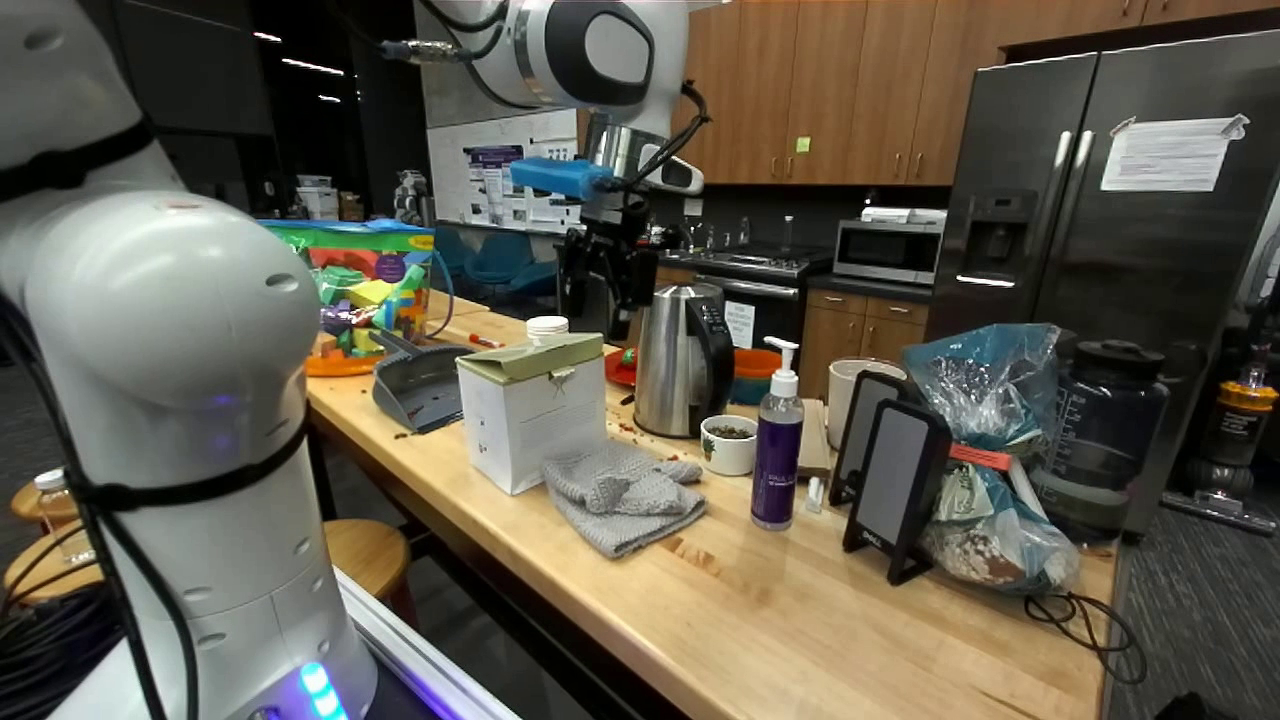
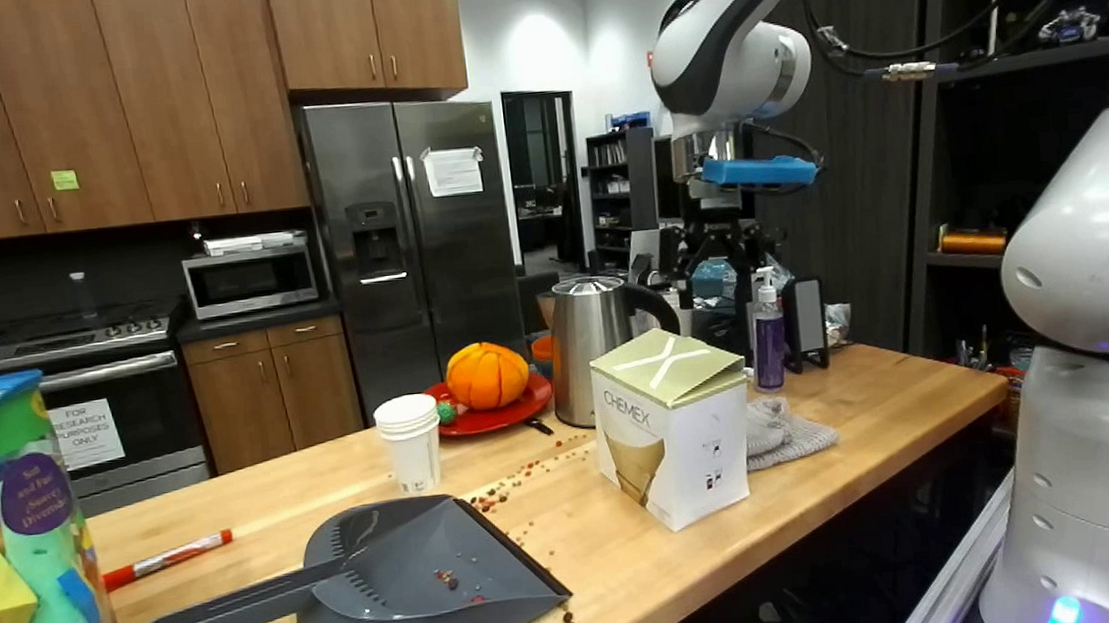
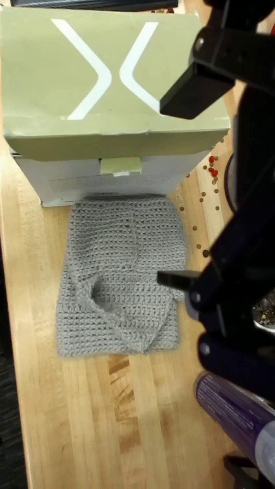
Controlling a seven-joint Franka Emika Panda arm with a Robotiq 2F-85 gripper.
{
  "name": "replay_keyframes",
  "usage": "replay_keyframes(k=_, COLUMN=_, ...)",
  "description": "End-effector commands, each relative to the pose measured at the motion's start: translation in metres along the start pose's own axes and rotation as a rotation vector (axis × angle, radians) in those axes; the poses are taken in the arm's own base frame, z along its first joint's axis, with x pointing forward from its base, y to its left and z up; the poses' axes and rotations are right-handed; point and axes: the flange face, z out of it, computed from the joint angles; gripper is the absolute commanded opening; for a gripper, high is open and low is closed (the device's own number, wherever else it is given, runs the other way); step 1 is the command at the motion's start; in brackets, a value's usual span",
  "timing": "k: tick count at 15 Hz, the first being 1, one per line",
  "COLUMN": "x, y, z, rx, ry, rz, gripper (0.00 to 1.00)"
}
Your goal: Close the lid on the box
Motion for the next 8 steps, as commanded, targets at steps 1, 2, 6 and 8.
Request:
replay_keyframes(k=1, x=0.008, y=0.010, z=0.002, rx=0.021, ry=-0.027, rz=0.021, gripper=1.00)
replay_keyframes(k=2, x=0.008, y=0.011, z=0.004, rx=0.022, ry=-0.035, rz=0.025, gripper=1.00)
replay_keyframes(k=6, x=0.018, y=0.016, z=0.018, rx=0.023, ry=-0.077, rz=0.034, gripper=1.00)
replay_keyframes(k=8, x=0.022, y=0.018, z=0.025, rx=0.022, ry=-0.101, rz=0.043, gripper=1.00)
